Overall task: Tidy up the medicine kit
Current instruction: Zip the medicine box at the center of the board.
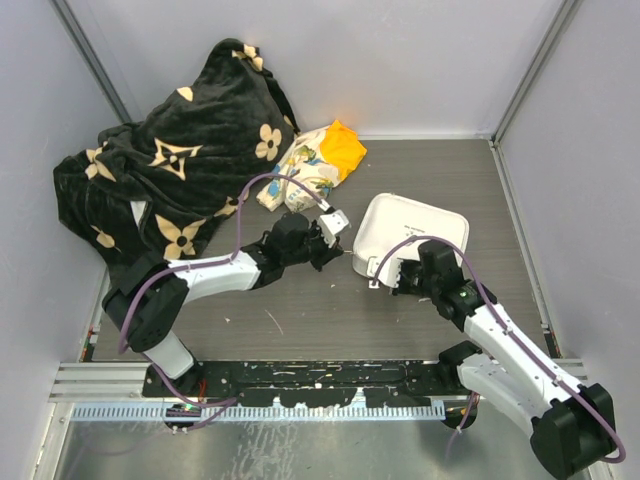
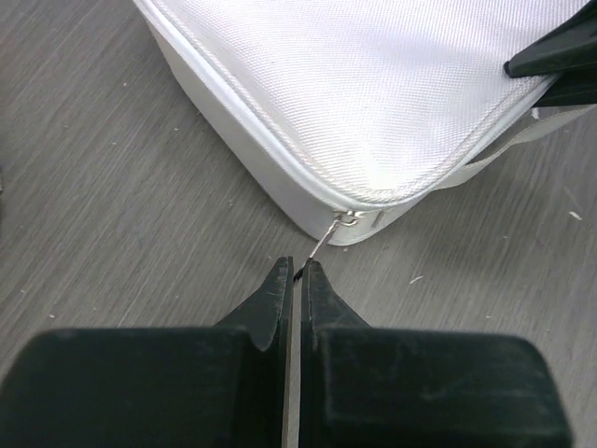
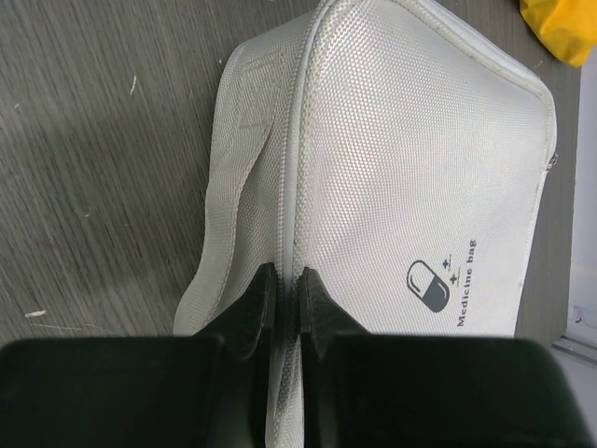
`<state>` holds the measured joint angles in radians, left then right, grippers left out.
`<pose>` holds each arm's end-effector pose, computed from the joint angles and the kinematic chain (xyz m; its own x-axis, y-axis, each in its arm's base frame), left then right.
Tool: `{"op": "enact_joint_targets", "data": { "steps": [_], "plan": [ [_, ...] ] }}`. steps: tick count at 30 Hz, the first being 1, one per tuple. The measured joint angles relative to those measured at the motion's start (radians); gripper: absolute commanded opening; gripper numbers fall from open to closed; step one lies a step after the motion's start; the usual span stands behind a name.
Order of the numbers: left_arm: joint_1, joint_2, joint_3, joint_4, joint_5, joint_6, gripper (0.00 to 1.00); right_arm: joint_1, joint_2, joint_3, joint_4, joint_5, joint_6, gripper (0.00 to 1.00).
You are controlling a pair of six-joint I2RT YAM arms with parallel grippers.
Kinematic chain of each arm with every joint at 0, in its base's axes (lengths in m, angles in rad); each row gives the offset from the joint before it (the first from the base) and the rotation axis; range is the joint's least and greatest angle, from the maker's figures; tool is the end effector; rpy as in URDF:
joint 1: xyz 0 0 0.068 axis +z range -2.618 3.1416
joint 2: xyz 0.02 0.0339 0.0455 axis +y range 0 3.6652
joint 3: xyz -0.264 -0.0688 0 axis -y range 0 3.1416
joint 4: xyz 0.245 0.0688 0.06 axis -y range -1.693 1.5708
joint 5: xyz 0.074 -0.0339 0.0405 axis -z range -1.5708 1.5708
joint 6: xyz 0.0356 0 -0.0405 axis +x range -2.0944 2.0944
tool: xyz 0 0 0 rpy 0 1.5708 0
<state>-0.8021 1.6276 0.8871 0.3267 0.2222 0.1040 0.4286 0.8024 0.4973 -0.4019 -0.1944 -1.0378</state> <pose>0.2418 -0.2613 0.2124 -0.1907 0.3428 -0.9198 0.8659 0.5002 0.0069 0.1527 0.0773 0.2162 0.1661 -0.8532 -0.4944 -0.7839 0.1899 -0.5911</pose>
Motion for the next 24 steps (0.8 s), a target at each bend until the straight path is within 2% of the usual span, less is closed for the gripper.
{"op": "enact_joint_targets", "data": {
  "steps": [3, 9, 13, 18, 22, 23, 24],
  "plan": [
    [0.008, -0.001, -0.011, 0.013, -0.047, 0.027, 0.00, -0.050, 0.019, 0.000, -0.018, -0.025, -0.031, 0.01],
    [0.137, 0.001, -0.016, 0.009, -0.193, 0.064, 0.00, -0.106, 0.021, -0.004, -0.073, -0.024, -0.117, 0.01],
    [0.139, 0.010, -0.009, 0.005, -0.182, 0.066, 0.00, -0.110, 0.024, -0.002, -0.076, -0.032, -0.124, 0.01],
    [0.124, 0.010, -0.025, 0.040, -0.017, 0.055, 0.34, -0.112, 0.039, 0.014, -0.087, -0.047, -0.111, 0.01],
    [0.085, 0.015, -0.025, 0.040, 0.070, 0.006, 0.55, -0.114, 0.045, 0.021, -0.093, -0.052, -0.092, 0.01],
    [0.070, 0.021, -0.025, 0.043, 0.084, -0.003, 0.63, -0.114, 0.045, 0.021, -0.094, -0.052, -0.087, 0.01],
    [0.056, 0.029, -0.024, 0.048, 0.097, -0.013, 0.77, -0.114, 0.045, 0.021, -0.094, -0.053, -0.083, 0.01]
  ]
}}
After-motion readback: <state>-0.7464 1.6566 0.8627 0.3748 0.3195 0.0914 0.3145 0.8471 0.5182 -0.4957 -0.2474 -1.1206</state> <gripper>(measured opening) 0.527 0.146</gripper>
